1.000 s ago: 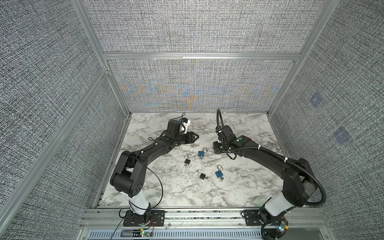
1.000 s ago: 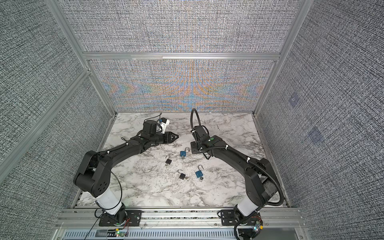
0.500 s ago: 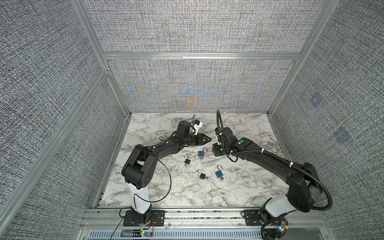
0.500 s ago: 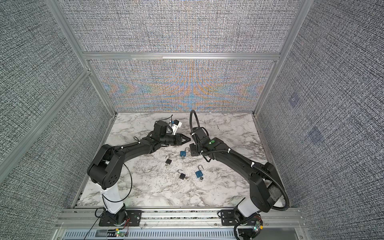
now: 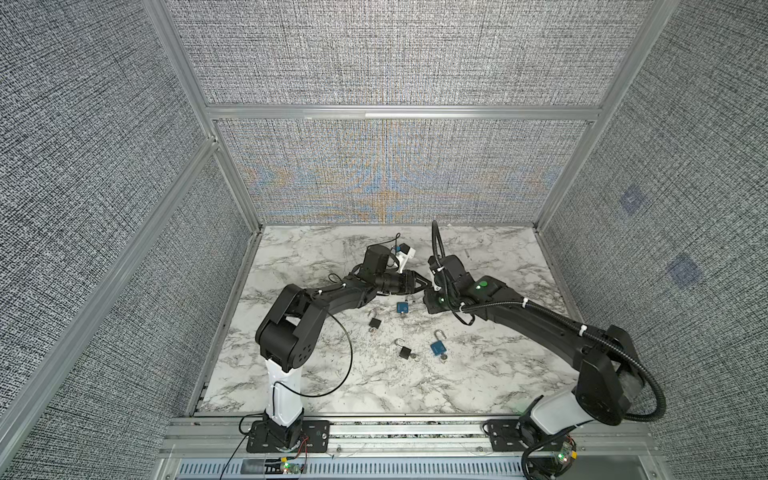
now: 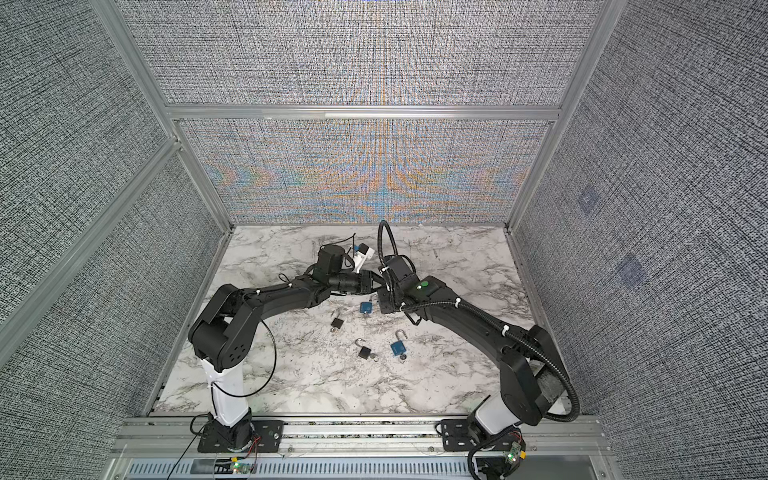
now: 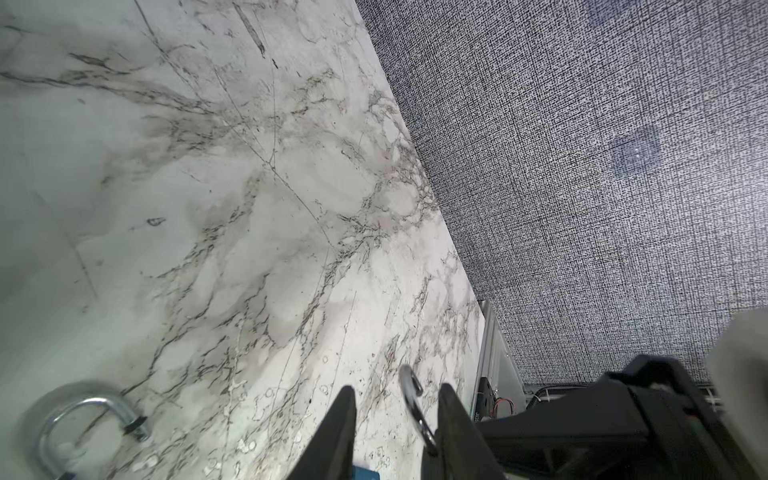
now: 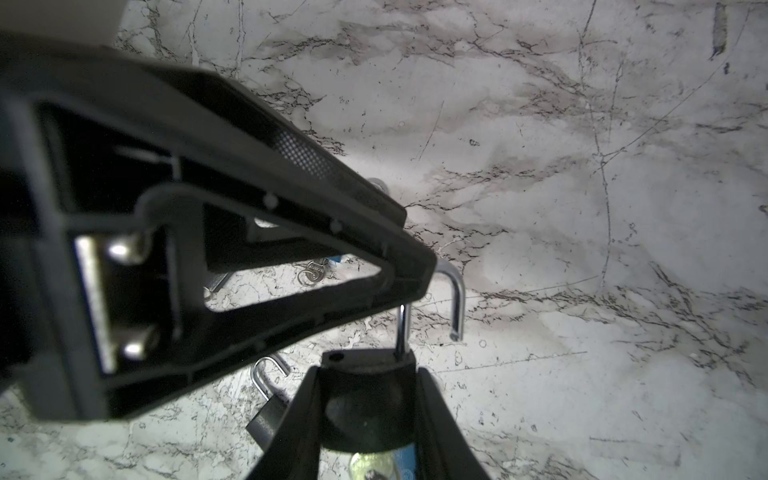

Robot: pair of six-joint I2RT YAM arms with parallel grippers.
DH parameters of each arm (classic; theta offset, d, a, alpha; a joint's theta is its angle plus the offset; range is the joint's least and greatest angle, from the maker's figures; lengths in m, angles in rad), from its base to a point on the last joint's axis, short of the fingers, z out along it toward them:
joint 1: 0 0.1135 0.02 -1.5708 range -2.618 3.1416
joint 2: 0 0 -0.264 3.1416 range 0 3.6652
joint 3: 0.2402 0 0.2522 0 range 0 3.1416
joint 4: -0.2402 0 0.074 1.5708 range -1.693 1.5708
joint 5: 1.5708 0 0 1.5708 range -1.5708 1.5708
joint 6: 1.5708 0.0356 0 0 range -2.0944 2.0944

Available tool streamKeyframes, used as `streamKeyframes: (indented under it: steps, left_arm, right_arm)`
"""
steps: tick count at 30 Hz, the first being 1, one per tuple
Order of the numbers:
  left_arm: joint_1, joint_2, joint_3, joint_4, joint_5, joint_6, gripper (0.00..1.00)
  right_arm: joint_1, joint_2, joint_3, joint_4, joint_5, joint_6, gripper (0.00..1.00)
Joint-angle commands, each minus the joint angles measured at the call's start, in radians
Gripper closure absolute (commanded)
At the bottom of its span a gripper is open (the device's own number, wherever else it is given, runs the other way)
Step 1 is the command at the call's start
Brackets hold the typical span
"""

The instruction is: Lock with the key

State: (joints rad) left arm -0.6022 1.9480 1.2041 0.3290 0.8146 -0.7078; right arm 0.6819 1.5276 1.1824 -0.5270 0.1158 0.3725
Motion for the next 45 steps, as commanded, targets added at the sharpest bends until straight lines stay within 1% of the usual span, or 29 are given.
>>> streamKeyframes:
  steps: [1, 8, 23, 27, 29, 34, 39, 45]
  left_arm:
    - [-0.005, 0.007, 0.008, 0.039, 0.039, -0.005, 0.65]
    - [-0.017, 0.023, 0.023, 0.039, 0.067, -0.005, 0.66]
    - [-0.033, 0.036, 0.042, 0.028, 0.096, -0.004, 0.74]
    - [-0.034, 0.037, 0.054, 0.000, 0.097, 0.016, 0.76]
    - [-0.035, 0.064, 0.062, -0.012, 0.102, 0.023, 0.77]
    - [-0.036, 0.076, 0.072, -0.024, 0.108, 0.025, 0.83]
    - [-0.038, 0.082, 0.071, -0.024, 0.105, 0.022, 1.00]
    - [-0.038, 0.078, 0.068, -0.024, 0.091, 0.019, 1.00]
  right_arm:
    - [0.003, -0.003, 0.001, -0.002, 0.007, 0.012, 0.71]
    - [0.002, 0.002, 0.005, 0.001, 0.008, 0.012, 0.71]
    - [0.004, 0.003, 0.013, 0.002, 0.008, 0.010, 0.71]
    - [0.005, 0.005, 0.014, 0.002, 0.008, 0.011, 0.71]
    - [0.004, 0.005, 0.014, 0.004, 0.008, 0.013, 0.71]
    - [0.004, 0.006, 0.017, 0.004, 0.008, 0.014, 0.71]
    - [0.004, 0.005, 0.019, 0.003, 0.007, 0.013, 0.71]
    - [0.004, 0.002, 0.017, 0.008, 0.007, 0.014, 0.71]
